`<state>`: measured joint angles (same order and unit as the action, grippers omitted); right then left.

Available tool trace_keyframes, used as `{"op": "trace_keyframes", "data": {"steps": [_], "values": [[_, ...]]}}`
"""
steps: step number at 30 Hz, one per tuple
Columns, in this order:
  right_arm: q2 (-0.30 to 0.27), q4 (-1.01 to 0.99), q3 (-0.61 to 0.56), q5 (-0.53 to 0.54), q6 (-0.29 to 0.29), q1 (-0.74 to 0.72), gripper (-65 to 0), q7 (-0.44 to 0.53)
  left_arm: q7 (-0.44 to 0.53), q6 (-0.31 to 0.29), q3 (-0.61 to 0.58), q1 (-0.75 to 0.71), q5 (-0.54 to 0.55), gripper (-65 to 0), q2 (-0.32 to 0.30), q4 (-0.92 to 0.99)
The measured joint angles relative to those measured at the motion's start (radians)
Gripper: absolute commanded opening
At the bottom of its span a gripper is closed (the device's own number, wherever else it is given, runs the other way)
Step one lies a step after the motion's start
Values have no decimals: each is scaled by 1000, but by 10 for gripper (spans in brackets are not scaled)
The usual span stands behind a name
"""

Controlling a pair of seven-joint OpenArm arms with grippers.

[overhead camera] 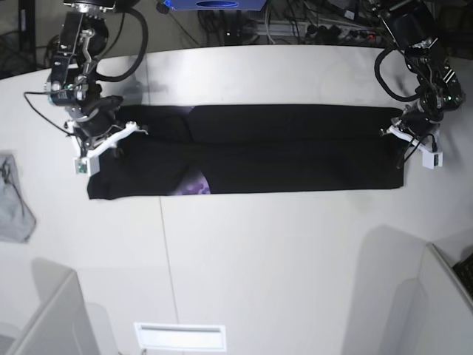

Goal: Fold the T-shirt properly
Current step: 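Pull the strip ends apart with both grippers to straighten it, then fold the strip end with the left gripper toward the right gripper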

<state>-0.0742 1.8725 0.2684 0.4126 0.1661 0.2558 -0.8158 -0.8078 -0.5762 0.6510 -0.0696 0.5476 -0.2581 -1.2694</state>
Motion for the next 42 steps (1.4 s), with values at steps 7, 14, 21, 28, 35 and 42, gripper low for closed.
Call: {"op": "trace_keyframes", "data": {"steps": [7, 14, 21, 28, 35, 42], "values": [[0, 0, 0, 2, 0, 8, -650, 0, 55, 3, 0, -18, -23, -650, -32, -1], [0, 0, 3, 2, 0, 21, -650, 2, 47, 18, -1, -35, -50, -650, -65, -40], [1, 0, 3, 2, 0, 21, -650, 3, 38, 8, -11, -89, -42, -650, -59, -266], [1, 0, 5, 2, 0, 19, -650, 4, 28, 8, -48, -148, -107, -650, -2, -368], [3, 0, 6, 1, 0, 16, -650, 4, 34, 10, -143, -151, -228, -650, 82, -486], [3, 0, 6, 2, 0, 20, -650, 3, 34, 8, -258, -158, -312, -650, 142, -541]]}}
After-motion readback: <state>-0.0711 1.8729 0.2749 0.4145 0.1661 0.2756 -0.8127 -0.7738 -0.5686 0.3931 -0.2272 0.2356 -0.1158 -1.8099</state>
